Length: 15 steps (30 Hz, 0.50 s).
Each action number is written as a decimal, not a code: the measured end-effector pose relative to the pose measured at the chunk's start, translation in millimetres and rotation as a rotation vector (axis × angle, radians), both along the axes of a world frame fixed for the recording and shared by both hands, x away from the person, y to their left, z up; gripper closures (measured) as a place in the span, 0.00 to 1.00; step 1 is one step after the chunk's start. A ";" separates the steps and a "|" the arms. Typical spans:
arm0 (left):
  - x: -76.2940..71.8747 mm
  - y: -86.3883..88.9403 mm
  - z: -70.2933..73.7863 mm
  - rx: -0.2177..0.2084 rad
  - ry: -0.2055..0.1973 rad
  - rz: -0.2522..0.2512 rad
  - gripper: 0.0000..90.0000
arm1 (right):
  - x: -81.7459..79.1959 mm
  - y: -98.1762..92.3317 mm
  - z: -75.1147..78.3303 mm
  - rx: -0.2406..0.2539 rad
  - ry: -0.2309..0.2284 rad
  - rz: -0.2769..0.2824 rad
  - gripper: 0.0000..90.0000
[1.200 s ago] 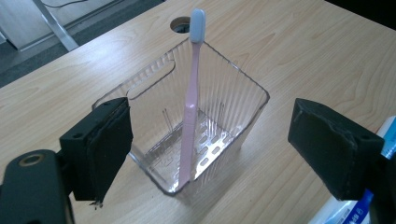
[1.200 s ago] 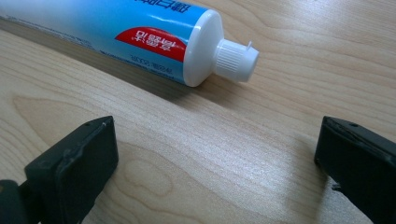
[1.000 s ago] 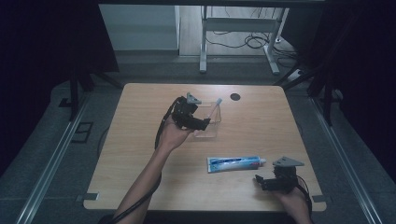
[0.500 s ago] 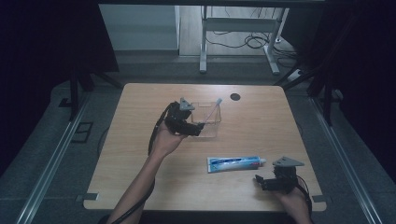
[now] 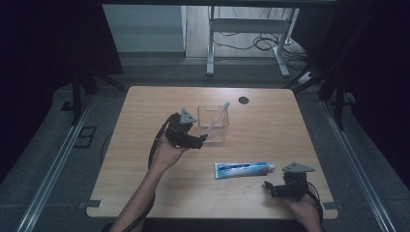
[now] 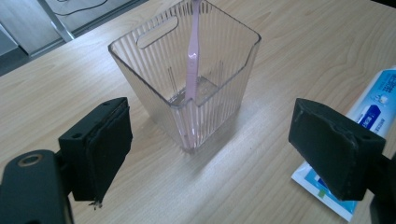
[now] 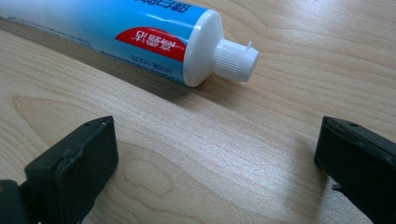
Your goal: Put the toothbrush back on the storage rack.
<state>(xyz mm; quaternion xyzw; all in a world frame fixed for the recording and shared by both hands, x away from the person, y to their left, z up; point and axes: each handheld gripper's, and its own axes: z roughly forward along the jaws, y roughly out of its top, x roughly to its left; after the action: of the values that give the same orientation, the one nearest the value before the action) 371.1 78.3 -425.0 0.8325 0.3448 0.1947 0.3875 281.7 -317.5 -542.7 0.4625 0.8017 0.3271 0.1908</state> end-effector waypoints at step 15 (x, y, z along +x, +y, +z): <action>-23.1 22.2 -21.7 -0.031 -0.009 -0.018 0.15 | 0.0 0.0 0.0 0.000 0.000 0.000 0.00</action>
<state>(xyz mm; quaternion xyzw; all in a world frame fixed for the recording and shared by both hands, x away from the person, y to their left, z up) 348.0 100.5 -446.7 0.8286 0.3385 0.1896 0.4036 281.7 -317.5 -542.8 0.4622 0.8018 0.3273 0.1909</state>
